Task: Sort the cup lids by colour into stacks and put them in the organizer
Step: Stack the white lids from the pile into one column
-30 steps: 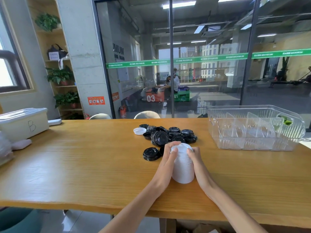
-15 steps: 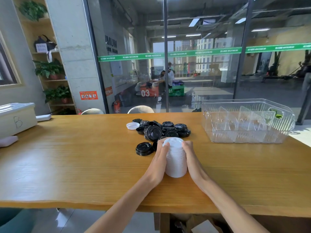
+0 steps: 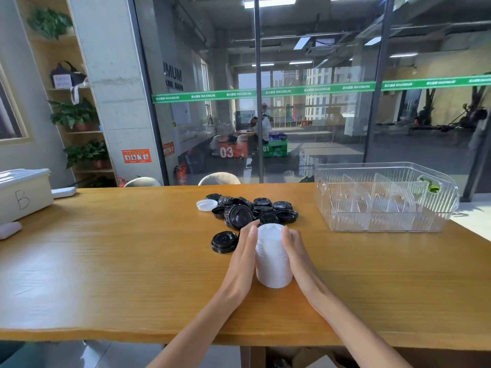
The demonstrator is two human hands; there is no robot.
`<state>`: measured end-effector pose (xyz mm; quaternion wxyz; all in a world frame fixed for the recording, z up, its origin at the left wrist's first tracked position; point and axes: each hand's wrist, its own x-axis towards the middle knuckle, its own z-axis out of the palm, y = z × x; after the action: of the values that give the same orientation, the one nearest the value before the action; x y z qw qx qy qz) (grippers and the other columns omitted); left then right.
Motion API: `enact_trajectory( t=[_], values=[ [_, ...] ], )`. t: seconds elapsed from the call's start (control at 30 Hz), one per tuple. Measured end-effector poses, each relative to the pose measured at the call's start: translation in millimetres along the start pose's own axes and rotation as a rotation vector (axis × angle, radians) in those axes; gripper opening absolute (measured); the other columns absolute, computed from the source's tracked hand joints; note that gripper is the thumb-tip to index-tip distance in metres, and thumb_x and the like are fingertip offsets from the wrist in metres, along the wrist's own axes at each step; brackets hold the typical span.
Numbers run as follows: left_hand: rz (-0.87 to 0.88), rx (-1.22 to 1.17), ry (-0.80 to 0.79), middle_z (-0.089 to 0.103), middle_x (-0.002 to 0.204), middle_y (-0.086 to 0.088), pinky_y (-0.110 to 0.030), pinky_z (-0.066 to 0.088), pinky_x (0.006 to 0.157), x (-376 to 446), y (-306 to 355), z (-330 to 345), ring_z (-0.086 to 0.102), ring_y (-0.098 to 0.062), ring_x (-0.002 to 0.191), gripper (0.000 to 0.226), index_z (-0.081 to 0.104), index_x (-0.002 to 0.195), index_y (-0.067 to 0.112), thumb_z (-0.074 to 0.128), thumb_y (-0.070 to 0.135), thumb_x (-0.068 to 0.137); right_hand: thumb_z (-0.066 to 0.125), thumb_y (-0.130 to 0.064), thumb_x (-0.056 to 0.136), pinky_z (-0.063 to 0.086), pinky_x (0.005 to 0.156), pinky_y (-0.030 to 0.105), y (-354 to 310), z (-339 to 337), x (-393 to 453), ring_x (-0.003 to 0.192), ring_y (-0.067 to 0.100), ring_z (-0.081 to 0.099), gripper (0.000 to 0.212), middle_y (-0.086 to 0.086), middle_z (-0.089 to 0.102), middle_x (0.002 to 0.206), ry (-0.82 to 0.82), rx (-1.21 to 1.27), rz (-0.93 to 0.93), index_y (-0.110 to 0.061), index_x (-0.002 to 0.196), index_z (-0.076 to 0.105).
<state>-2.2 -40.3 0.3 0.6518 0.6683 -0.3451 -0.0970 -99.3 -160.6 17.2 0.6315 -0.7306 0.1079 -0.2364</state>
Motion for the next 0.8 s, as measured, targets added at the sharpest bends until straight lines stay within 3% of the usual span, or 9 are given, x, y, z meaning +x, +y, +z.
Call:
enact_trajectory(
  t=[0.07, 0.13, 0.27, 0.37, 0.5, 0.57, 0.67, 0.8],
  values=[
    [0.008, -0.035, 0.086, 0.063, 0.138, 0.031, -0.041, 0.045, 0.118, 4.9, -0.3, -4.6, 0.056, 0.006, 0.133, 0.055, 0.054, 0.146, 0.049, 0.031, 0.076, 0.105, 0.049, -0.088, 0.089, 0.043, 0.087, 0.013, -1.2, -0.5, -2.4, 0.105, -0.024, 0.055, 0.063, -0.025, 0.059, 0.126, -0.011, 0.027, -0.030, -0.040, 0.130, 0.047],
    [0.045, -0.056, 0.182, 0.073, 0.127, 0.018, -0.042, 0.052, 0.107, 13.1, 0.6, -16.2, 0.068, -0.003, 0.121, 0.055, 0.062, 0.137, 0.041, 0.034, 0.075, 0.104, 0.065, -0.086, 0.076, 0.048, 0.091, 0.016, 0.8, -1.3, -5.0, 0.118, -0.013, 0.059, 0.077, -0.033, 0.062, 0.124, -0.011, 0.029, -0.079, -0.042, 0.136, 0.045],
    [0.117, 0.041, 0.327, 0.078, 0.113, 0.009, -0.042, 0.057, 0.091, 45.6, 3.4, -59.9, 0.074, -0.011, 0.105, 0.044, 0.067, 0.121, 0.031, 0.039, 0.062, 0.109, 0.086, -0.057, 0.075, 0.050, 0.094, 0.014, 7.5, -1.5, -5.5, 0.120, -0.002, 0.063, 0.083, -0.030, 0.063, 0.125, -0.049, -0.024, -0.148, -0.038, 0.142, 0.041],
    [0.107, 0.252, 0.396, 0.076, 0.106, 0.011, -0.042, 0.057, 0.091, 79.4, -2.7, -93.3, 0.072, -0.009, 0.101, 0.040, 0.065, 0.113, 0.029, 0.043, 0.062, 0.106, 0.087, -0.040, 0.079, 0.049, 0.095, 0.014, 12.5, -1.9, -3.0, 0.123, 0.004, 0.062, 0.079, -0.026, 0.063, 0.127, -0.053, -0.048, -0.183, -0.036, 0.142, 0.042],
    [0.011, 0.650, 0.329, 0.070, 0.124, 0.003, -0.045, 0.056, 0.095, 119.1, -33.6, -134.3, 0.066, -0.017, 0.111, 0.039, 0.060, 0.128, 0.024, 0.056, 0.055, 0.106, 0.087, -0.040, 0.082, 0.050, 0.097, 0.017, 18.5, -3.2, 0.6, 0.127, 0.005, 0.060, 0.076, -0.022, 0.061, 0.133, -0.048, -0.072, -0.201, -0.042, 0.142, 0.041],
    [-0.100, 0.773, 0.277, 0.063, 0.139, -0.003, -0.047, 0.051, 0.102, 133.1, -49.7, -149.7, 0.059, -0.023, 0.124, 0.052, 0.054, 0.141, 0.020, 0.062, 0.055, 0.103, 0.088, -0.038, 0.084, 0.050, 0.097, 0.019, 20.8, -3.4, 2.7, 0.127, 0.007, 0.061, 0.075, -0.020, 0.061, 0.135, -0.054, -0.076, -0.204, -0.042, 0.143, 0.040],
    [-0.236, 0.868, 0.266, 0.050, 0.156, -0.011, -0.052, 0.043, 0.116, 149.0, -66.6, -162.1, 0.047, -0.031, 0.143, 0.079, 0.041, 0.156, 0.016, 0.068, 0.060, 0.097, 0.089, -0.034, 0.087, 0.050, 0.098, 0.017, 22.1, -2.5, 5.3, 0.127, 0.007, 0.061, 0.075, -0.019, 0.061, 0.136, -0.072, -0.085, -0.204, -0.042, 0.144, 0.040],
    [-0.298, 0.892, 0.288, 0.039, 0.163, -0.018, -0.056, 0.036, 0.122, 169.3, -77.2, -169.3, 0.040, -0.038, 0.151, 0.098, 0.029, 0.164, 0.013, 0.072, 0.065, 0.093, 0.088, -0.032, 0.088, 0.049, 0.098, 0.016, 21.3, -1.1, 6.9, 0.127, 0.007, 0.060, 0.076, -0.020, 0.061, 0.135, -0.080, -0.094, -0.207, -0.038, 0.145, 0.039]
  ],
)
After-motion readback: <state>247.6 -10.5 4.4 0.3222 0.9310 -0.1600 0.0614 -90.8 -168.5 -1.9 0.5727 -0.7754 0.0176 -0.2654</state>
